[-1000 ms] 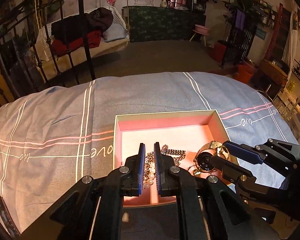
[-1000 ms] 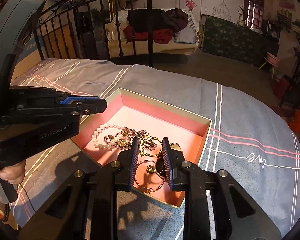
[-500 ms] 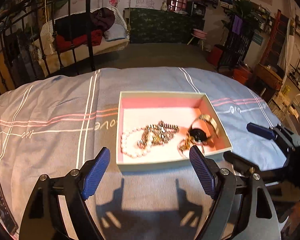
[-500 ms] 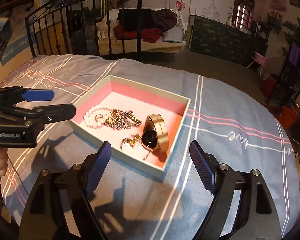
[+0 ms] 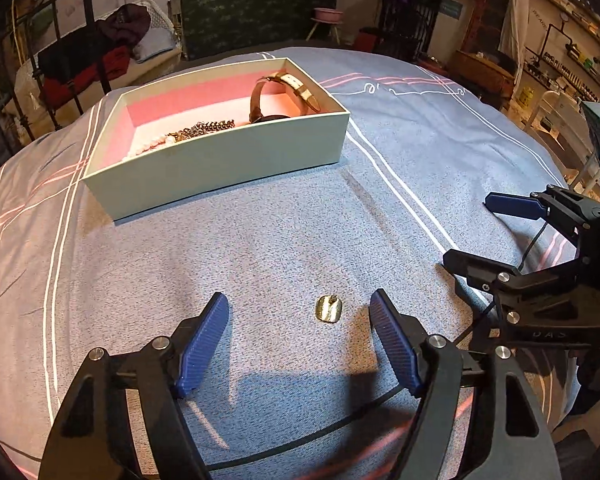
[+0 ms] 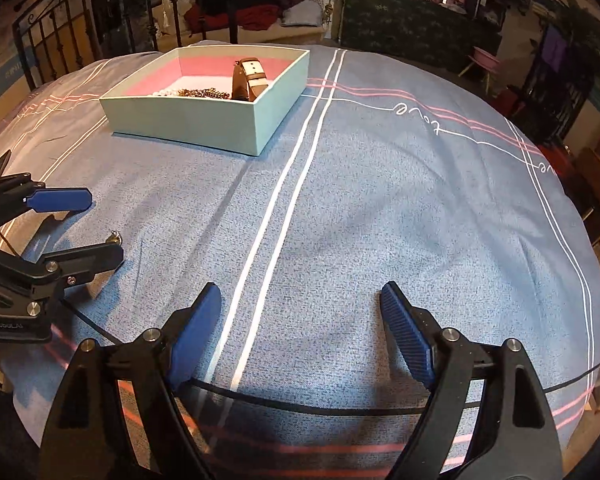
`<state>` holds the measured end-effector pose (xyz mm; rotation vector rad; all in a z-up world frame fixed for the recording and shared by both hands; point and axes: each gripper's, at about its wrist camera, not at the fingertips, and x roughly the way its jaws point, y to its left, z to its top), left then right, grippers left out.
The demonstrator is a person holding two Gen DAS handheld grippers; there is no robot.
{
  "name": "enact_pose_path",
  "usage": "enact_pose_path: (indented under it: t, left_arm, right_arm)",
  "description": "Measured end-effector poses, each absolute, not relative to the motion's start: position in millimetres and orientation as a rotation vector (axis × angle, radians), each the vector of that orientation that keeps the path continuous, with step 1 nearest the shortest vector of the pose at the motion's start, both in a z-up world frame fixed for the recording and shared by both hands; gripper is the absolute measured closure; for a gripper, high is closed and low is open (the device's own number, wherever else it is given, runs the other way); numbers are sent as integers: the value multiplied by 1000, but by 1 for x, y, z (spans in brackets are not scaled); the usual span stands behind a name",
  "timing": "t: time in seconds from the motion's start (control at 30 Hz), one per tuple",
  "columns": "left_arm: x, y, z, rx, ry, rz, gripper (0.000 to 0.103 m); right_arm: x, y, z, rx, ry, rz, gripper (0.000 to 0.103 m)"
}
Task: Organize jewelry
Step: 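Grasp the small gold cylinder charm with the left gripper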
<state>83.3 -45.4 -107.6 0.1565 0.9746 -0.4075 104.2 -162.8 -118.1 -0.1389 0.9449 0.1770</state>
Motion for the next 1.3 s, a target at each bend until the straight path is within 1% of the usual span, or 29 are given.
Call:
enact_pose_path:
  t: [0.07,0.13,0.2,0.23,0.3,0.37,0.63,0.73,0.93,0.97,1.0,1.1,1.17,1.2,1.23,1.27,1.3]
  left_arm:
    - [85,-48,-110,157,969,-410,35]
    - [86,-48,-111,166,956,-408,41]
    - [87,-45,-111,168,937,-397,55]
    - [88,-42,-112,165,931,-395,59]
    - [88,-36,-111,178,917,-383,80]
    - [90,-28,-110,172,914,-382,91]
    - [91,8,-101,68,889,-355,91]
    - [92,19,-97,37,892,-332,91]
    - [96,23,-95,18,907,-312,91]
    - [96,22,-95,24,908,-311,91]
    - [96,21,-95,30,909,-310,91]
    - [98,17,-95,33,910,-315,91]
    - [99,14,-95,41,912,-314,91]
    - [99,13,-94,46,911,-314,91]
    - [99,12,-93,50,908,-315,91]
    - [99,11,-93,55,907,-315,91]
    - [99,11,-92,59,907,-314,91]
  right_arm:
    - [103,-164,-119,-136,945,178,20]
    - [104,-164,-119,-129,942,182,20]
    - [106,-163,-118,-110,941,198,20]
    - [108,-162,-117,-105,938,203,20]
    - [111,-157,-116,-108,936,214,20]
    - [113,-150,-114,-112,936,234,20]
    - [123,-89,-115,-212,929,376,20]
    - [128,-65,-118,-265,930,429,16]
    - [144,-52,-124,-187,984,501,17]
    - [144,-52,-124,-180,988,506,24]
    - [144,-53,-124,-172,990,517,28]
    - [144,-55,-124,-148,998,516,36]
    - [144,-58,-123,-139,991,495,51]
    - [144,-58,-122,-135,988,492,55]
    - [143,-58,-121,-132,986,493,68]
    - [142,-60,-119,-131,979,491,77]
    - [141,-61,-118,-128,975,488,88]
